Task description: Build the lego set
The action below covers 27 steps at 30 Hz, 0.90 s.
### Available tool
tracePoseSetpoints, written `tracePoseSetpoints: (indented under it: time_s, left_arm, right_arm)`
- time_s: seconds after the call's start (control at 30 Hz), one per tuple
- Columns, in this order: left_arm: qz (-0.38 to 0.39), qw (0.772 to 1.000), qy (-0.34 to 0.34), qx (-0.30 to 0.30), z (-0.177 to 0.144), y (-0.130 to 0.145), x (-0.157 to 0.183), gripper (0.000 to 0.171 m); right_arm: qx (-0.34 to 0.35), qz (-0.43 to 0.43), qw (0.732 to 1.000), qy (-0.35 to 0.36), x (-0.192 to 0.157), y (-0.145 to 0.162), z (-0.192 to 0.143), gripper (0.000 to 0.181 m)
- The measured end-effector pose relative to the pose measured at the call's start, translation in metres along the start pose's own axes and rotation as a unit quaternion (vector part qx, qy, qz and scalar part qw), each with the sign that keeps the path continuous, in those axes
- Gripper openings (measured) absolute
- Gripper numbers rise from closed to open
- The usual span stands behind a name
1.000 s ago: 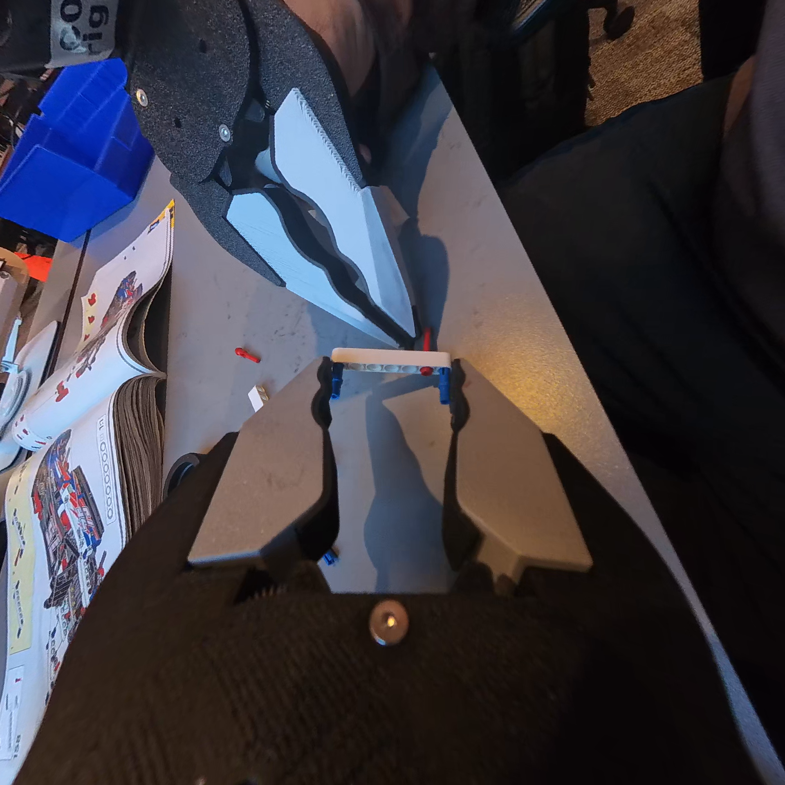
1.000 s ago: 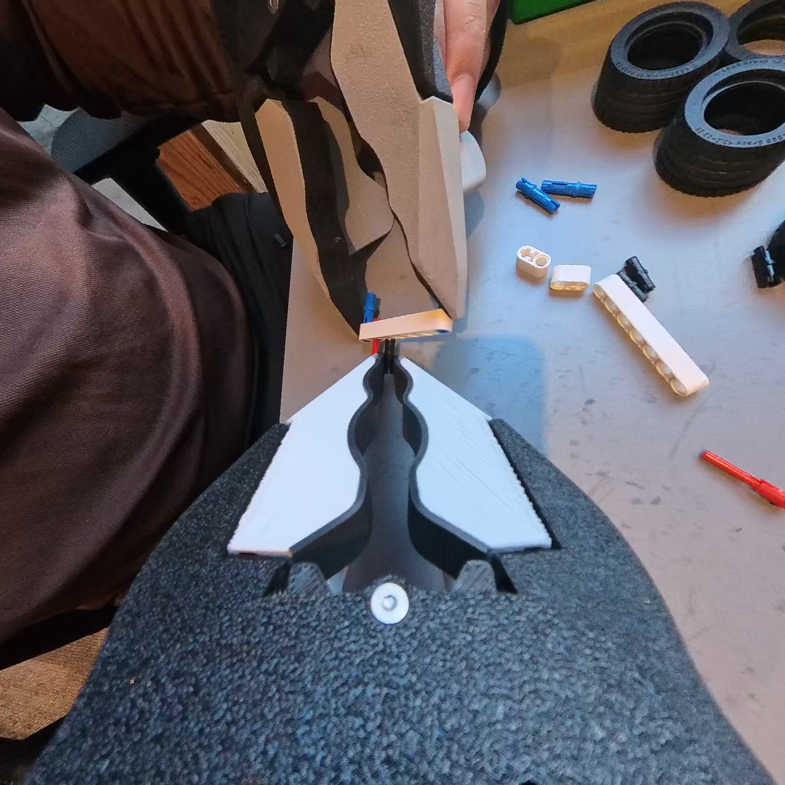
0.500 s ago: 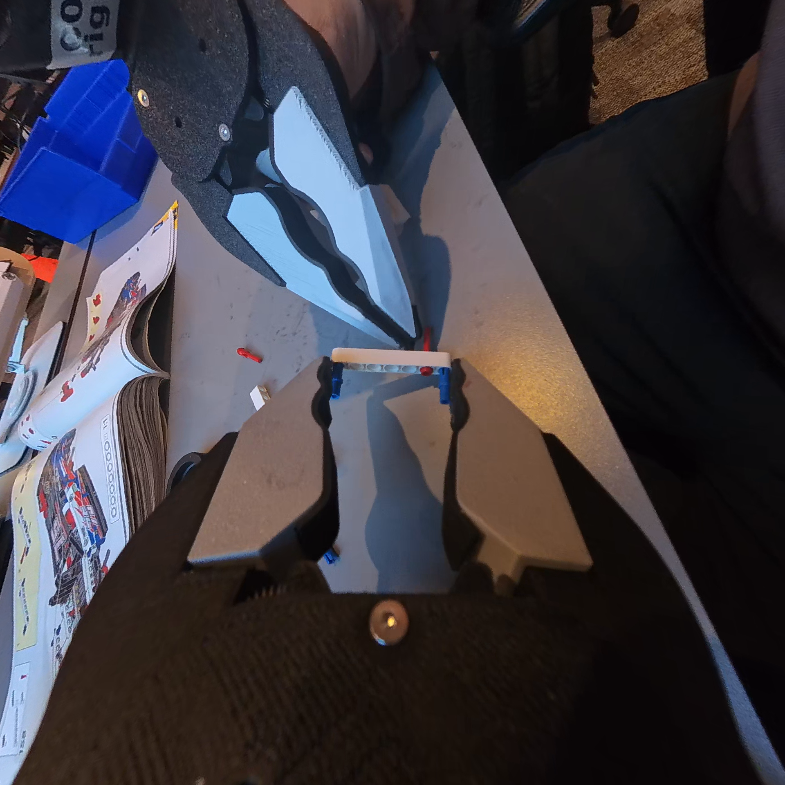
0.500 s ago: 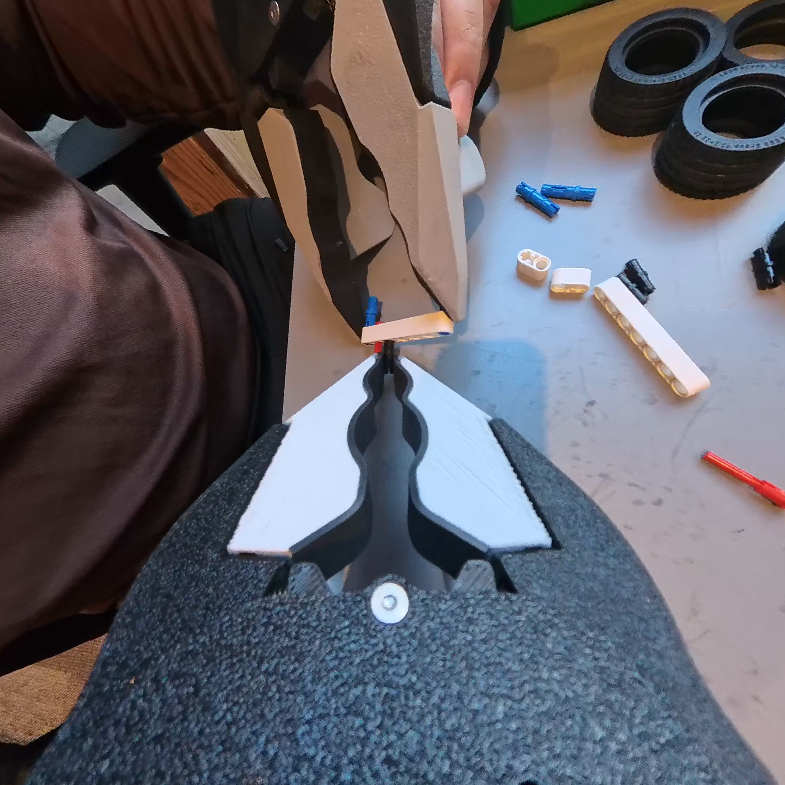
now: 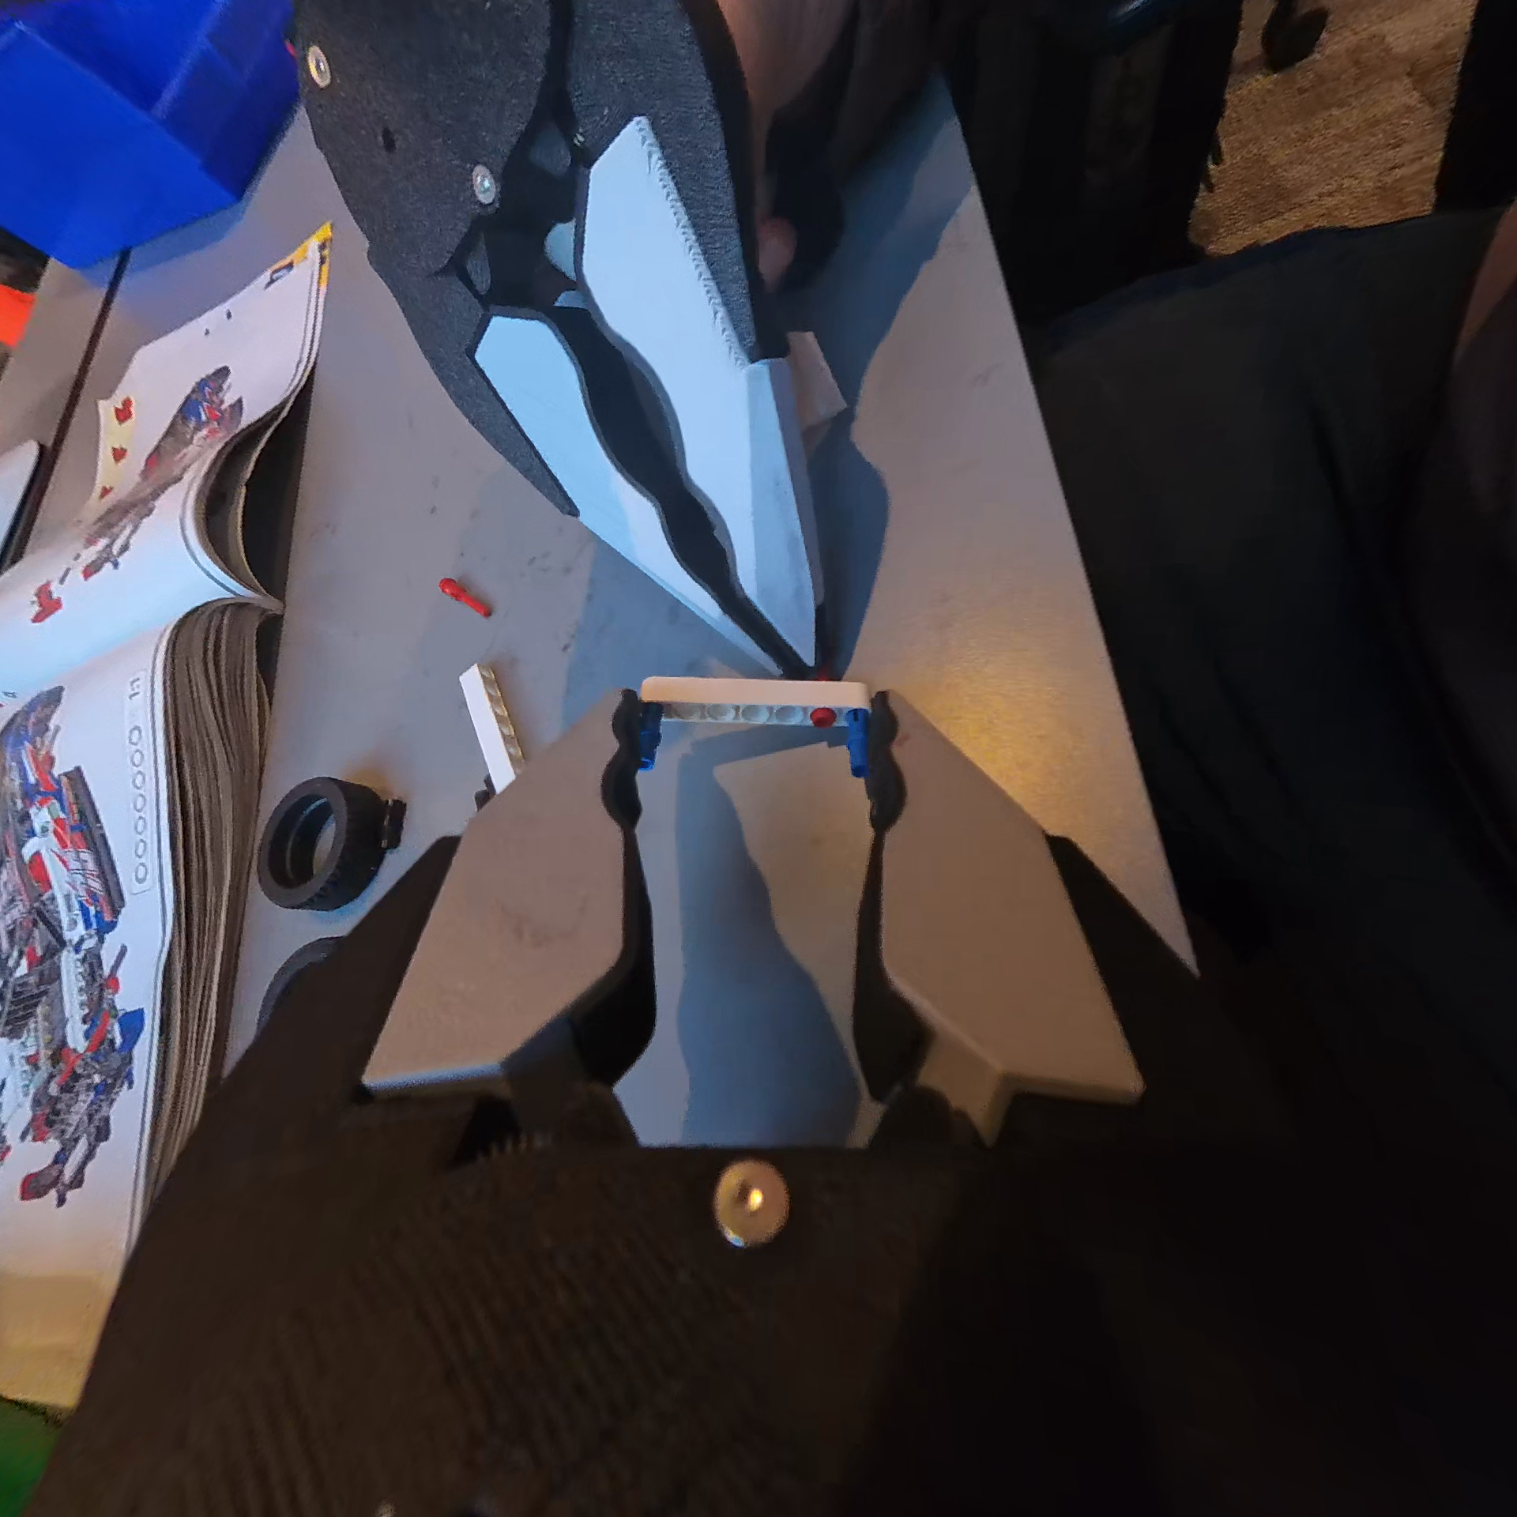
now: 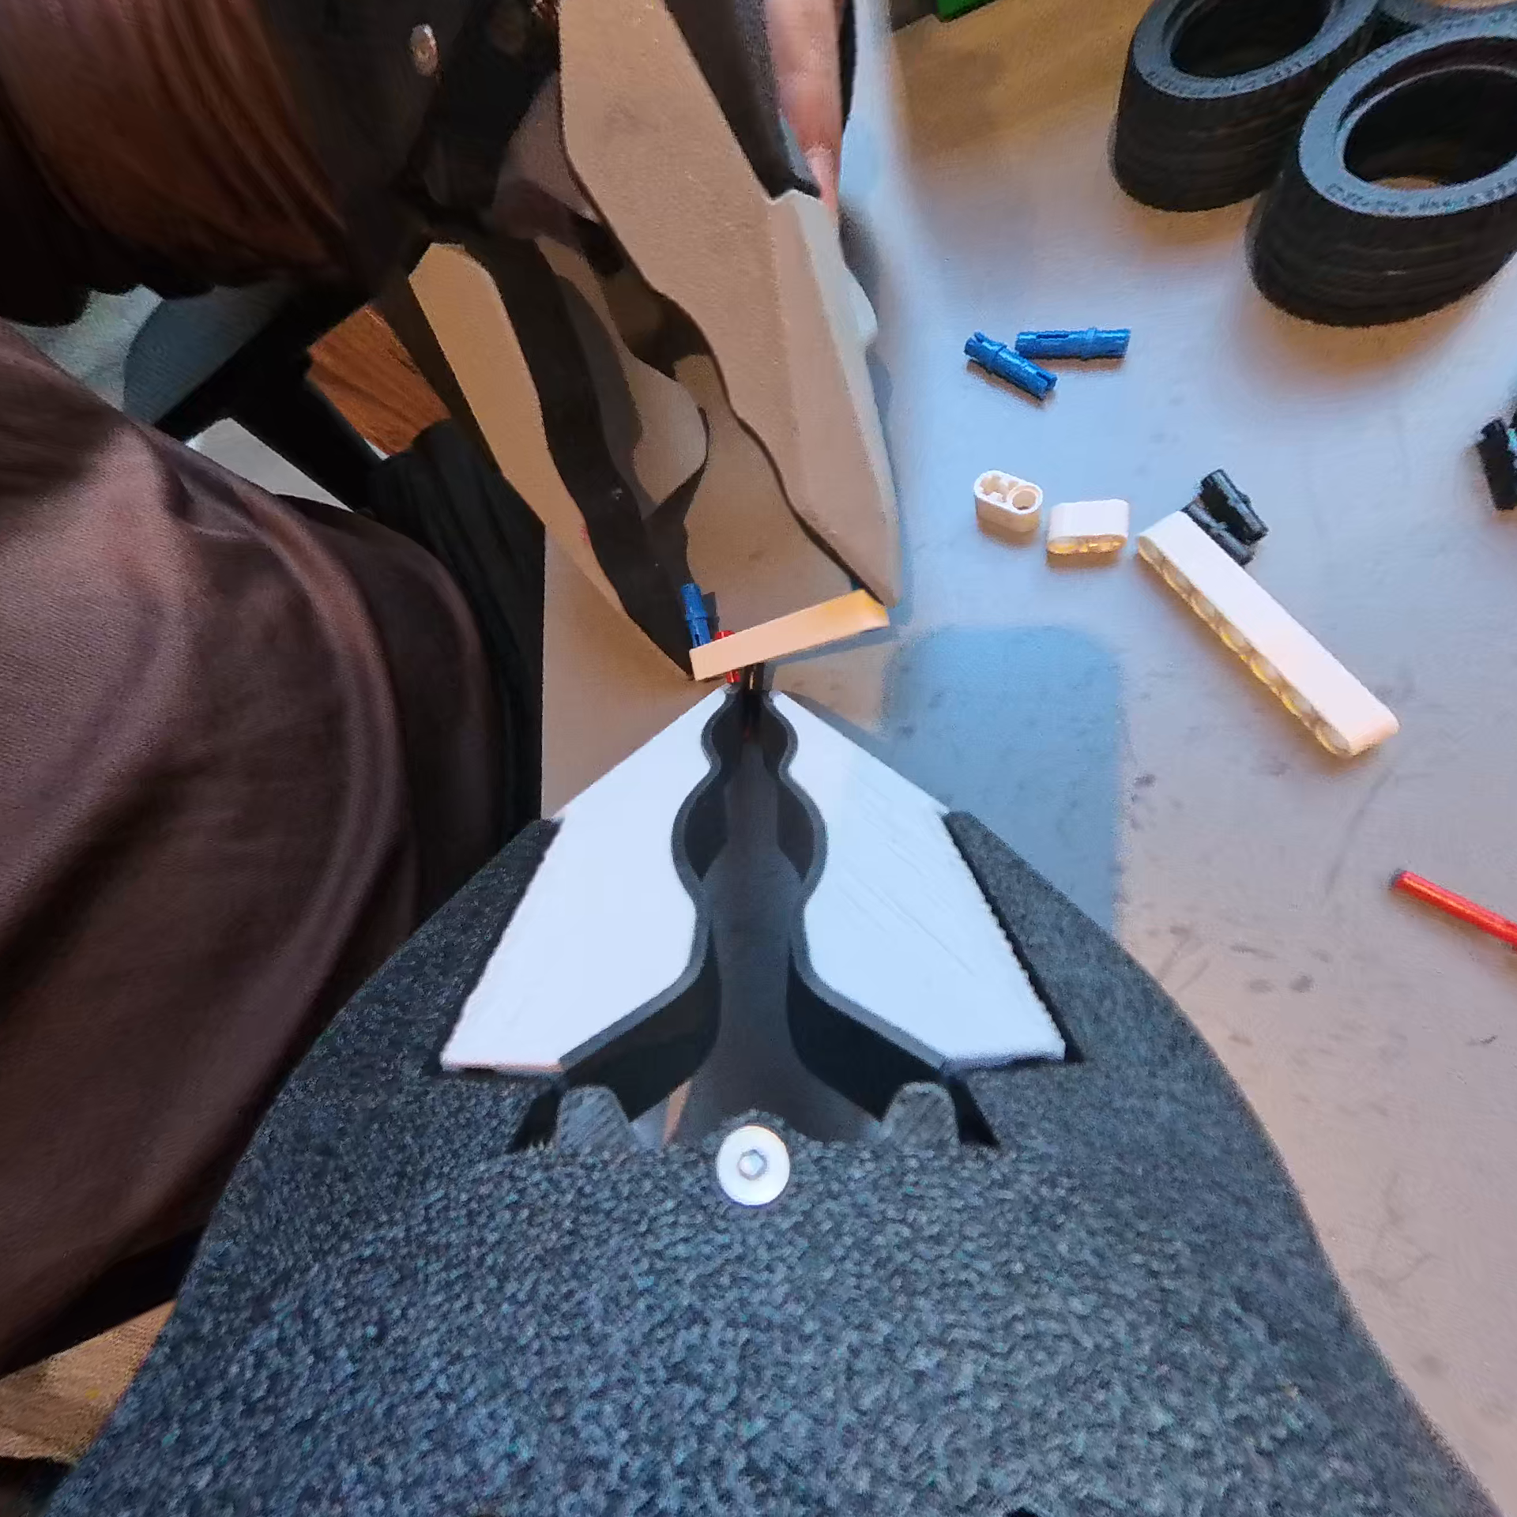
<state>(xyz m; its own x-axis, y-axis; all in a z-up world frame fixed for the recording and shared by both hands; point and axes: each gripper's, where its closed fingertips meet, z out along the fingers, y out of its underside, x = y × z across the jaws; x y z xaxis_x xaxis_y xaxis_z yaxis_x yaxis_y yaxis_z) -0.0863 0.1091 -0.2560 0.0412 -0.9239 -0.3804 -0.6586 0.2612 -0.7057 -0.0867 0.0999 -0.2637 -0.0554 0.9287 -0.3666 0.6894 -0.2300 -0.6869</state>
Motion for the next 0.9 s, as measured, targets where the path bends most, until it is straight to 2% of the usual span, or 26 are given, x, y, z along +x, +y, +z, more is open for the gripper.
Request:
tracePoseSetpoints:
  time_s: [0.3, 0.43, 0.67, 0.9]
  left_arm:
    - [-0.024, 0.998, 0.061, 0.003, 0.000, 0.002, 0.005, 0.053]
    - [-0.039, 0.996, 0.077, -0.001, 0.000, 0.004, 0.005, 0.053]
    - [-0.058, 0.994, 0.089, -0.007, 0.002, 0.005, 0.005, 0.053]
    - [-0.047, 0.997, 0.057, -0.006, 0.002, 0.005, 0.001, 0.054]
  right_arm:
    - [-0.014, -0.104, 0.994, 0.018, -0.003, 0.001, 0.002, 0.003]
    - [-0.014, -0.120, 0.992, 0.032, -0.003, 0.000, 0.004, 0.003]
    - [-0.009, -0.083, 0.996, 0.024, -0.001, -0.003, 0.006, 0.003]
    - [0.005, -0.063, 0.997, 0.034, 0.005, 0.003, -0.010, 0.001]
